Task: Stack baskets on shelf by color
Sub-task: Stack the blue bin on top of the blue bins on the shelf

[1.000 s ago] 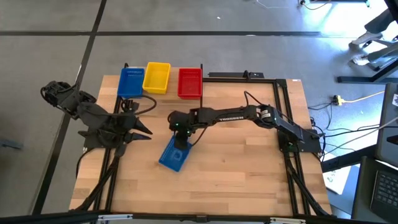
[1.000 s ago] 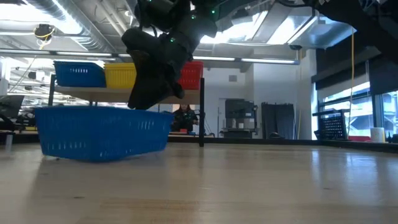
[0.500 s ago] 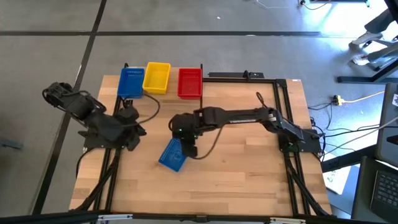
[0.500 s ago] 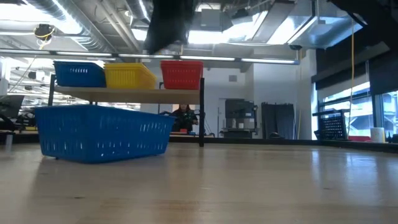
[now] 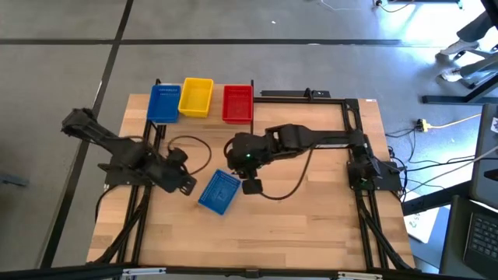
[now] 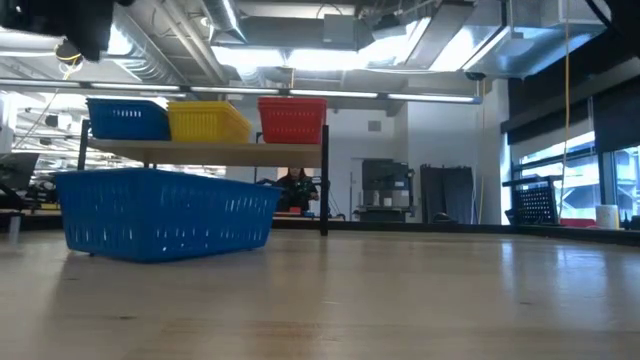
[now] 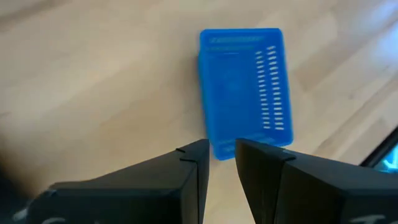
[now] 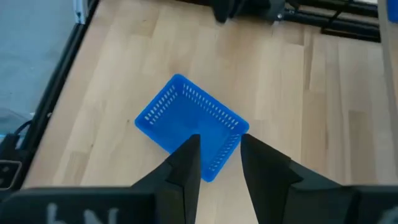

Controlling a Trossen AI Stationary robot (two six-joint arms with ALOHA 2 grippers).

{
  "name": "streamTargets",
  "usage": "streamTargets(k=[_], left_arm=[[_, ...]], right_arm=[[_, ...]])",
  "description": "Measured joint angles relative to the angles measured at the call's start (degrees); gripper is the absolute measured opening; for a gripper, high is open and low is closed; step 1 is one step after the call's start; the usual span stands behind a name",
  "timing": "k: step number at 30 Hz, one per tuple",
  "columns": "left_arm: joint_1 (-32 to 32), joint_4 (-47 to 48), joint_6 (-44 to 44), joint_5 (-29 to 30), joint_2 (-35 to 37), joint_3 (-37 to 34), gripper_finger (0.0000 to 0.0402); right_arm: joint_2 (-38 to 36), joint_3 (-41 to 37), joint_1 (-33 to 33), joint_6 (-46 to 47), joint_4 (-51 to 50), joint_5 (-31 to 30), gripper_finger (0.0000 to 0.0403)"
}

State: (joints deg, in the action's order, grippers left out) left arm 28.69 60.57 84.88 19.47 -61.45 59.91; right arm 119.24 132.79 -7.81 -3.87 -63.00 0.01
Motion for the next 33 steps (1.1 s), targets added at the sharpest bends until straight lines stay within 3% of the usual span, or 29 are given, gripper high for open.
streamTargets(k=[6,15,33], left_arm=[[-2.1,-12.7,-5.0,-1.0,-3.0,-7.2,0.0069],[-4.9,-21.2,-10.0,-1.2,-9.4,-11.3,0.0069],[-10.1,-25.2,-16.6,-4.4,-19.6,-11.4,0.0069]], right_arm=[[-2.7,0.0,0.0,-1.0,-2.4,1.2,0.011],[-4.2,0.0,-0.2,-1.5,-7.5,1.6,0.011],[-4.2,0.0,-0.2,-1.3,-9.8,1.6,0.011]])
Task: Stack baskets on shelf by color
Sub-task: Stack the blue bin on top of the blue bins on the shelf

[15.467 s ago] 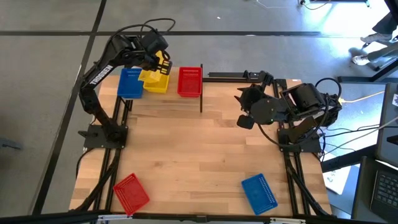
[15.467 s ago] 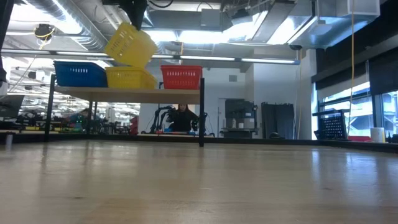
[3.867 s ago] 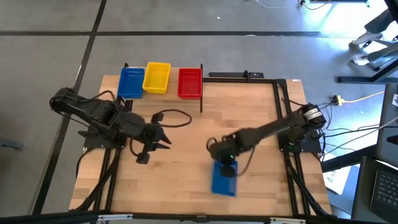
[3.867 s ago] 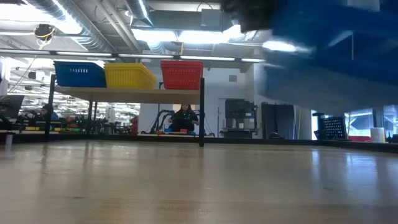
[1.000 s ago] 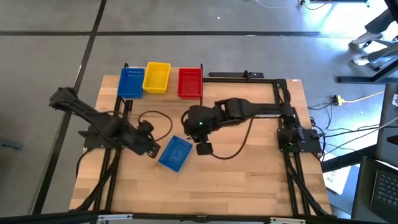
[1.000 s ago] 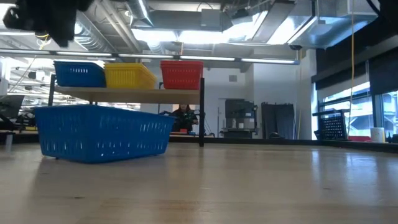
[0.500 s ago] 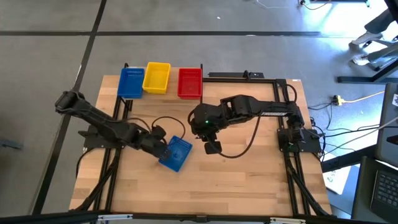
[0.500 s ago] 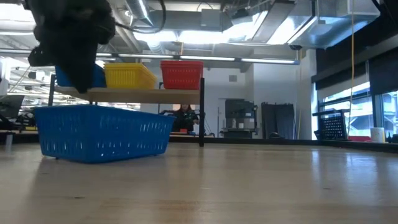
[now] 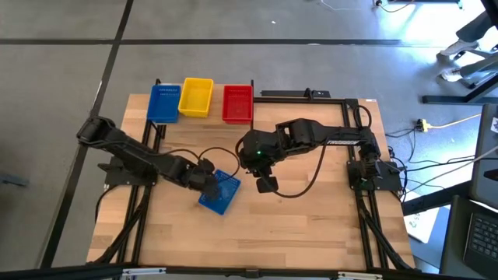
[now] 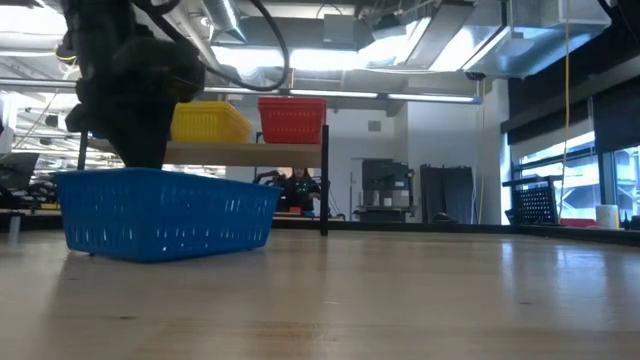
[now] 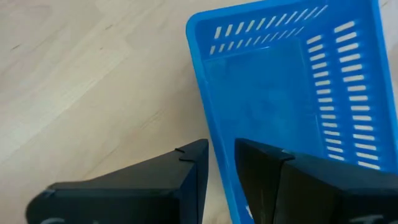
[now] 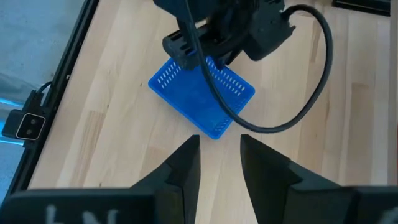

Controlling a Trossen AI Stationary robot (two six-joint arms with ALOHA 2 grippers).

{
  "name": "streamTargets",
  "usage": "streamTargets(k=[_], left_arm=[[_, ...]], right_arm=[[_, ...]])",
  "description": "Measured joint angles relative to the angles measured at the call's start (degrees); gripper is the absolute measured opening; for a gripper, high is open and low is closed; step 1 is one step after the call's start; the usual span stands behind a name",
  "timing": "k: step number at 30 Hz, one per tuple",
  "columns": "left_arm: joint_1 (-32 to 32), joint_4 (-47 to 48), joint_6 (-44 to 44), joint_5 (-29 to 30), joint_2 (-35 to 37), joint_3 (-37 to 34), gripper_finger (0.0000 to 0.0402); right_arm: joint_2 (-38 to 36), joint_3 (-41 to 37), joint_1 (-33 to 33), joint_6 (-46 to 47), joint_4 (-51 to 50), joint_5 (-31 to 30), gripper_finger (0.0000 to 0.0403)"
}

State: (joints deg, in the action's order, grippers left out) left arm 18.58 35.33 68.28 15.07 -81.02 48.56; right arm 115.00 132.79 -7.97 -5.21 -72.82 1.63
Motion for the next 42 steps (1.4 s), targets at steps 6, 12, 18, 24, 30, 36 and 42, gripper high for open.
streamTargets(k=[6,12,18,24,30,36,42], left_arm=[[-1.0,-0.4,-0.9,0.1,-1.3,0.0,0.0069],[-1.9,-1.4,-1.0,-0.4,-5.7,0.0,0.0069],[-3.8,-2.4,-2.6,-6.4,-8.7,0.0,0.0039],[-5.7,-1.2,-5.8,-10.7,-6.4,0.0,0.0002],[-7.1,0.9,-5.3,-11.9,4.0,0.1,0.0],[-8.2,15.1,-1.1,-4.8,17.1,3.0,0.0],[-8.5,30.0,0.6,5.5,24.5,14.9,0.0]], right_arm=[[0.0,0.0,-0.1,0.1,-0.4,0.0,0.011],[0.0,0.0,-0.1,0.1,-0.5,0.0,0.011],[0.0,0.0,-0.1,0.2,-1.1,0.0,0.011],[-0.1,0.0,-0.1,0.0,-1.9,0.0,0.011],[-2.9,-0.1,-0.7,-2.6,-3.7,0.0,0.011],[-6.9,0.0,-1.3,-3.0,-3.9,0.0,0.011],[-8.1,0.0,-1.2,-3.0,-4.2,-0.1,0.011]])
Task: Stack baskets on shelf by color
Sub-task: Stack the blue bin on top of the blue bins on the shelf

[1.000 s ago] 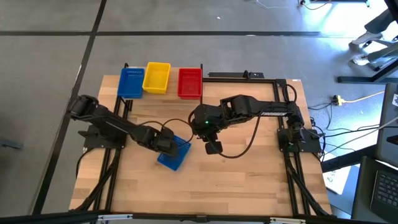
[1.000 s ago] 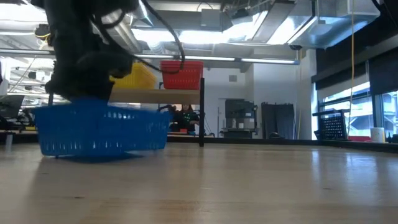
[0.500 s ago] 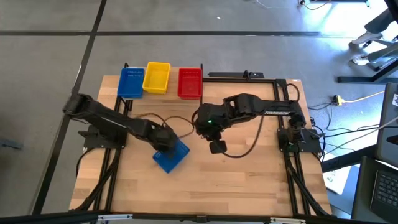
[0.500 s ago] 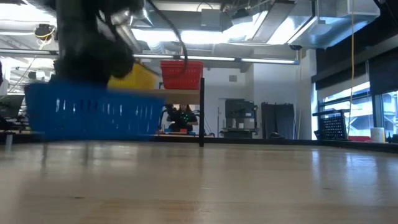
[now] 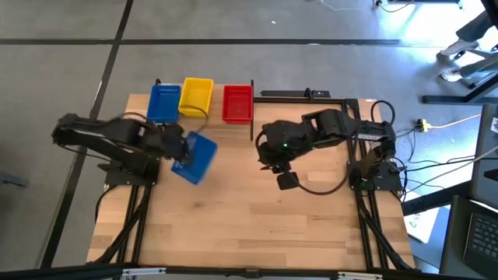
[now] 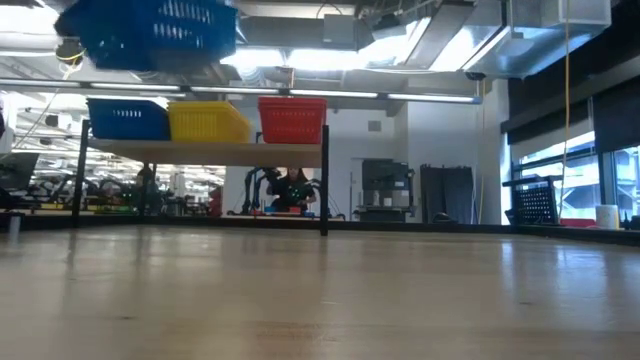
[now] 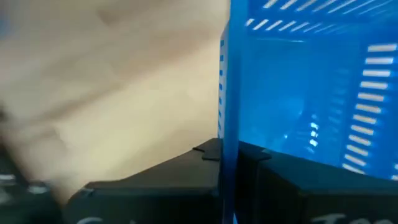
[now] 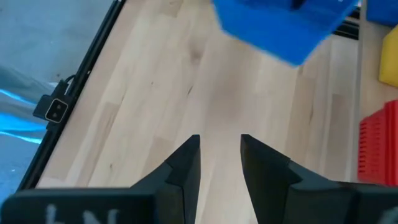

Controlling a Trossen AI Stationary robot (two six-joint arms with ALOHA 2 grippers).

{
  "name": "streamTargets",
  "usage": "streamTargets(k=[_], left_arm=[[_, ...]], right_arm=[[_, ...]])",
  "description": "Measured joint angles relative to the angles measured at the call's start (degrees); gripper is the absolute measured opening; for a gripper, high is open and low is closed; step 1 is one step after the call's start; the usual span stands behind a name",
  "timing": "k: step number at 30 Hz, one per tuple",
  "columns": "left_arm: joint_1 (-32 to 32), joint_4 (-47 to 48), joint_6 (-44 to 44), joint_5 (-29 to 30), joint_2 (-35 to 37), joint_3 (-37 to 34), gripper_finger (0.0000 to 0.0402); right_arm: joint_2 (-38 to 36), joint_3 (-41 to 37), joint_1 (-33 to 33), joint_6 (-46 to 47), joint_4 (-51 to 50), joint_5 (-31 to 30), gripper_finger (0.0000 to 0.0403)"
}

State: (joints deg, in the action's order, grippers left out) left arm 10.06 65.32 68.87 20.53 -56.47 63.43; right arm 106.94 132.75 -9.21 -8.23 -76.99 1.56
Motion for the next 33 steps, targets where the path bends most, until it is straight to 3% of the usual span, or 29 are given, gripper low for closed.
streamTargets(k=[9,14,21,28,33], left_arm=[[-7.1,22.1,1.1,12.5,-0.2,18.8,0.0],[-14.8,24.5,-0.1,17.7,-0.3,21.3,0.0],[-27.3,24.7,-7.7,18.7,-0.1,21.2,0.0],[-36.2,24.7,-12.9,19.0,-0.1,21.2,0.0],[-41.1,24.7,-16.2,19.0,-0.3,21.2,0.0]], right_arm=[[-0.2,0.0,0.2,0.1,-5.2,-4.3,0.011],[-0.2,0.0,0.5,0.1,-5.2,-5.0,0.011],[-0.2,0.0,0.5,0.7,-5.2,-5.4,0.011],[-0.2,0.0,0.5,5.8,-5.7,-21.9,0.011],[-0.2,0.0,0.5,6.6,-5.8,-27.8,0.011]])
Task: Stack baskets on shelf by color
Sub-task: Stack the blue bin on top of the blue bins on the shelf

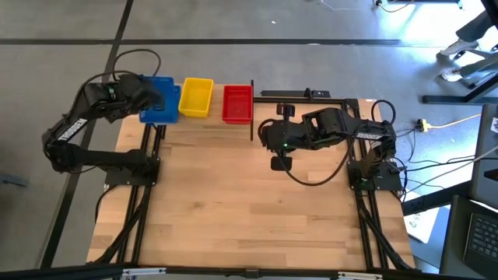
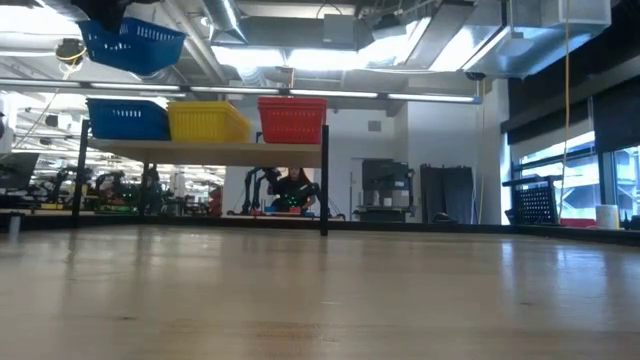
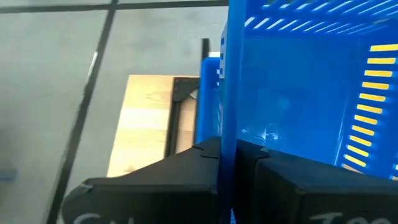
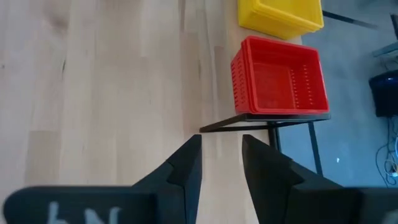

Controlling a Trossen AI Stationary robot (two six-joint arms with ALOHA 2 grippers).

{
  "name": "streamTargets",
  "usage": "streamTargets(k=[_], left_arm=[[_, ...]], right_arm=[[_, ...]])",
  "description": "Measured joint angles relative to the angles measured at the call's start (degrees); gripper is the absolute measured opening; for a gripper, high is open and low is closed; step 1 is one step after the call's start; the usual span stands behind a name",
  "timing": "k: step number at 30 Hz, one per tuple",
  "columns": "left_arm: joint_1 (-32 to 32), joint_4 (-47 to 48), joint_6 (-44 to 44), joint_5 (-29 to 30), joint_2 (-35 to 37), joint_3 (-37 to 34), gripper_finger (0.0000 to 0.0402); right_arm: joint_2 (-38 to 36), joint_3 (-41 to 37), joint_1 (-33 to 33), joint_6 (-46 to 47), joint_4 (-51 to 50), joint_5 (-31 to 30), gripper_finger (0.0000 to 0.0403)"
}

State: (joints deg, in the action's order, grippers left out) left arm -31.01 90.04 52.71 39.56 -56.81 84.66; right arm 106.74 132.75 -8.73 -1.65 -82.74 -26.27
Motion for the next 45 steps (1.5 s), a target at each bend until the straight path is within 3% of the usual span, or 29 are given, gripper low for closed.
streamTargets(k=[16,24,45], left_arm=[[-8.8,-3.7,-6.9,1.3,-4.5,-5.0,0.0],[-10.8,-11.0,-12.6,1.3,-5.1,-6.7,0.0],[-15.9,-12.3,-25.0,-1.5,-8.0,-6.7,0.0014]], right_arm=[[0.0,0.0,0.0,-0.1,0.0,-0.2,0.011],[0.0,0.0,0.0,0.0,0.0,-0.1,0.011],[0.0,0.0,0.0,0.1,0.0,-0.1,0.011]])
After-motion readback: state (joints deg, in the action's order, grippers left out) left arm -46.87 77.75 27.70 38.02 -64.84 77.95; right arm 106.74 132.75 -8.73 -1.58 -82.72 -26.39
